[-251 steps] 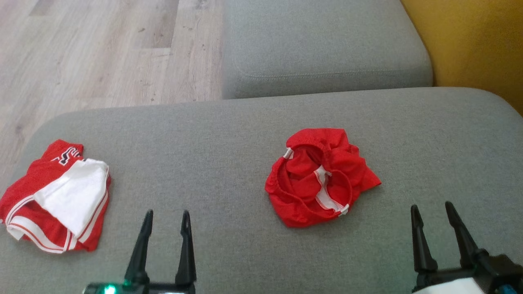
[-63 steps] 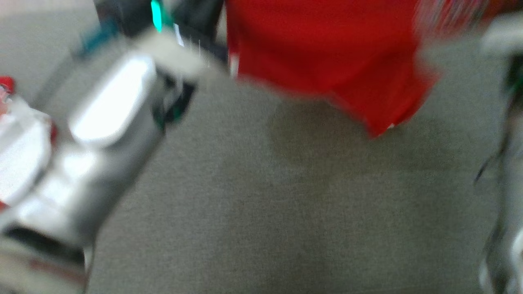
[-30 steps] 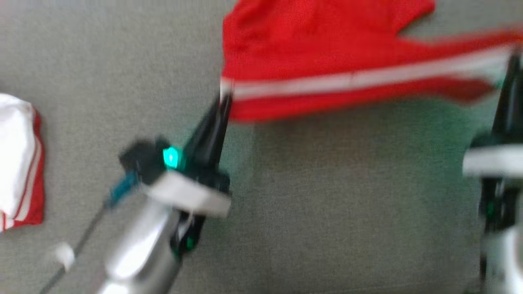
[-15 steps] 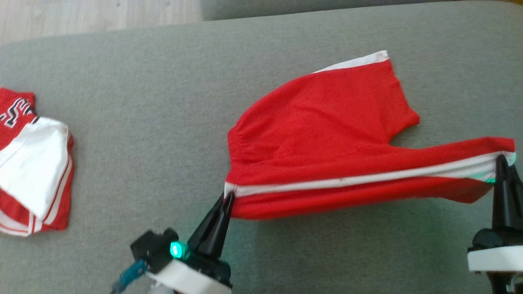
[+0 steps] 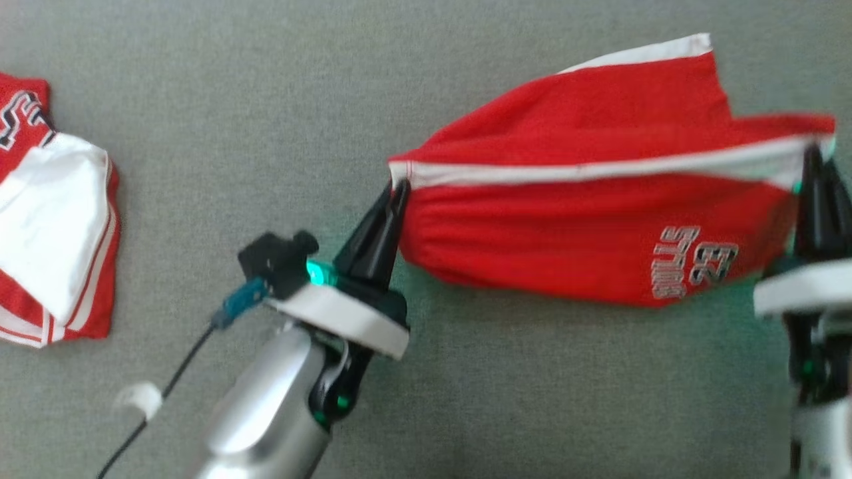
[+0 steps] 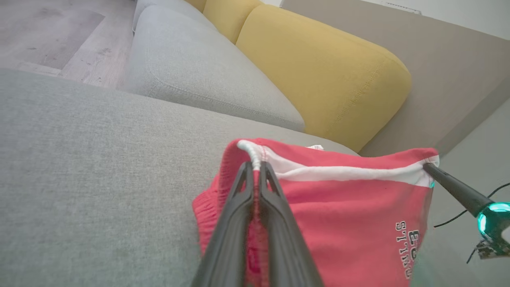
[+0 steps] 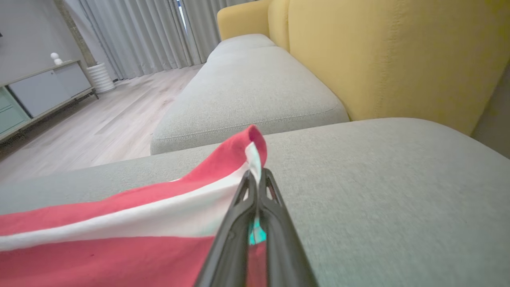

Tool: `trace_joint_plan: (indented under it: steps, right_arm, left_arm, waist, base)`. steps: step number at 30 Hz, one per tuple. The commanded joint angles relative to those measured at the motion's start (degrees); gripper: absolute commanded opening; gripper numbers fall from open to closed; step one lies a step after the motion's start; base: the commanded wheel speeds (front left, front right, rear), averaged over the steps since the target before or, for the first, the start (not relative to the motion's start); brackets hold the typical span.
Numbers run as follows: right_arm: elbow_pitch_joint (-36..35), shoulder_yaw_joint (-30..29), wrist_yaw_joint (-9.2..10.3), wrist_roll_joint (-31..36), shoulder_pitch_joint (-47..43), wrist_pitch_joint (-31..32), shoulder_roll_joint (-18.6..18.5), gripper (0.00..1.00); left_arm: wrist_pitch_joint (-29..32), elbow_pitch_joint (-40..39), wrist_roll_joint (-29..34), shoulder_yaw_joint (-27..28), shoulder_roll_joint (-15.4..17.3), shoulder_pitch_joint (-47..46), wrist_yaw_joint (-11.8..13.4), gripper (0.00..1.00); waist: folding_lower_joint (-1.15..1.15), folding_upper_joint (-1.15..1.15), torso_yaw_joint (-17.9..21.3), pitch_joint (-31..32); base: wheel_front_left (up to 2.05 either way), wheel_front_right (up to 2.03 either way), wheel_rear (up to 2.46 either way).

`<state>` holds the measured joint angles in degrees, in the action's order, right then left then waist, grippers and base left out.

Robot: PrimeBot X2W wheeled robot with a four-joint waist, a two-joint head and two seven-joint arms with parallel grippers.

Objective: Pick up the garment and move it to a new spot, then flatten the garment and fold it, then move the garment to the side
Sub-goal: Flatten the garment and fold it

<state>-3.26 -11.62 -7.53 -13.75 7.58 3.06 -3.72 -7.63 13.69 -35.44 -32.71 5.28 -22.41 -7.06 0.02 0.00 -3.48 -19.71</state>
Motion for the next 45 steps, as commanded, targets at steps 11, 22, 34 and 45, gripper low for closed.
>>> trace_joint_plan:
  steps: [11, 22, 34, 45]
  right_arm:
    - [15.09, 4.84, 0.04, 1.29, 19.75, 0.44, -7.44, 0.00]
    - [30.67, 10.53, 0.04, -0.46, 30.27, -6.47, -10.51, 0.25]
    - [37.94, 12.34, 0.04, -2.57, 27.87, -13.15, -10.62, 1.00]
    - [35.24, 8.40, 0.04, -4.11, 17.48, -8.92, -6.88, 1.00]
  left_arm:
    - [-0.59, 8.54, -5.26, -0.73, -1.83, -13.86, -0.36, 0.00]
    - [-5.23, 14.71, -4.19, -3.68, -2.18, -18.80, -0.30, 0.00]
    - [-7.26, 15.56, 2.26, -5.36, -1.52, -16.48, 3.37, 1.00]
    - [-7.35, -3.83, 19.90, 2.21, 0.66, -1.17, 15.15, 1.00]
  waist:
    - [-0.02, 0.00, -0.75, -4.85]
    - [-0.02, 0.00, -1.94, -6.49]
    - [-0.02, 0.00, -1.72, -2.03]
    - [-0.02, 0.00, -2.42, 3.03]
  base:
    - [0.00, 0.00, 0.00]
    - [0.00, 0.00, 0.00]
    - [0.00, 0.00, 0.00]
    - [0.00, 0.00, 0.00]
